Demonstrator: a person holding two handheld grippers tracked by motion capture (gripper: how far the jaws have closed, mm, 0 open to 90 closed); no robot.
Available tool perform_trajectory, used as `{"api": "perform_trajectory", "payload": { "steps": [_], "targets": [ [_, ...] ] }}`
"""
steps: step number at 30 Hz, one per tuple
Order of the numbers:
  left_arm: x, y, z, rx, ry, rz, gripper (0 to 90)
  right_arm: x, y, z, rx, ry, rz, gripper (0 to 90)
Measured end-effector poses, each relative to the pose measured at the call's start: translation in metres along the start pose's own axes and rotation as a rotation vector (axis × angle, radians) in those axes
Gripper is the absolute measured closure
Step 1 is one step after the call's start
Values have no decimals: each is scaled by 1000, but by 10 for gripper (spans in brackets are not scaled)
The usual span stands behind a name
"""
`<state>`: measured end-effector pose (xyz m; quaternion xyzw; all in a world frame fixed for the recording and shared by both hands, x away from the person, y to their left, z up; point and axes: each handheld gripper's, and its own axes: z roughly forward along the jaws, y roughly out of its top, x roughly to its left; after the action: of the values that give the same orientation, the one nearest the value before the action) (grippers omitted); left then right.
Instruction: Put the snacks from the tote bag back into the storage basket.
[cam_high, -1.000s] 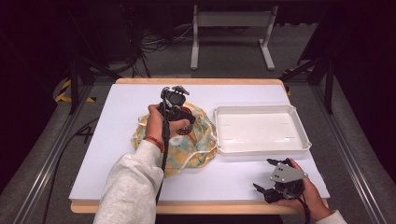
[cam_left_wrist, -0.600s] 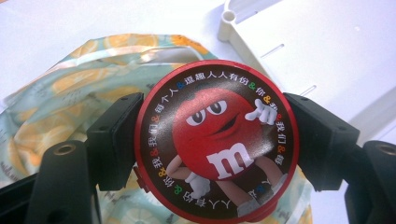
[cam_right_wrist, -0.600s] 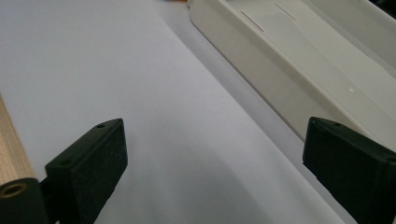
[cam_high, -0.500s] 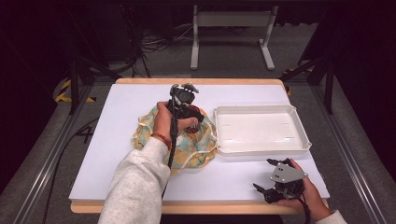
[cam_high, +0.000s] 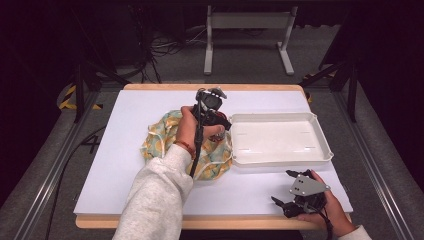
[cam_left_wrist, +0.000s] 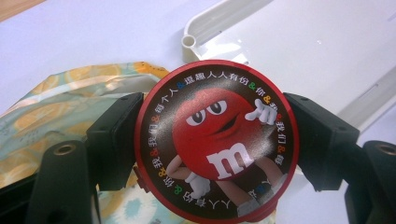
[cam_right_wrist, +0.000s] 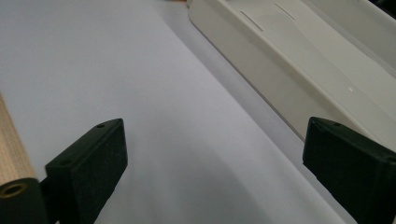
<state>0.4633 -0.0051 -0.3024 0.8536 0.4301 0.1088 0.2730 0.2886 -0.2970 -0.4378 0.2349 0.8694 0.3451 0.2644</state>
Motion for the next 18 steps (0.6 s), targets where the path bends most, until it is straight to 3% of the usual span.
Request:
{"api": "perform_trajectory", "payload": {
  "steps": [18],
  "targets": [
    [-24,13,17,0,-26,27,257,0,0,-1,-9,0,-4,72]
  ]
}}
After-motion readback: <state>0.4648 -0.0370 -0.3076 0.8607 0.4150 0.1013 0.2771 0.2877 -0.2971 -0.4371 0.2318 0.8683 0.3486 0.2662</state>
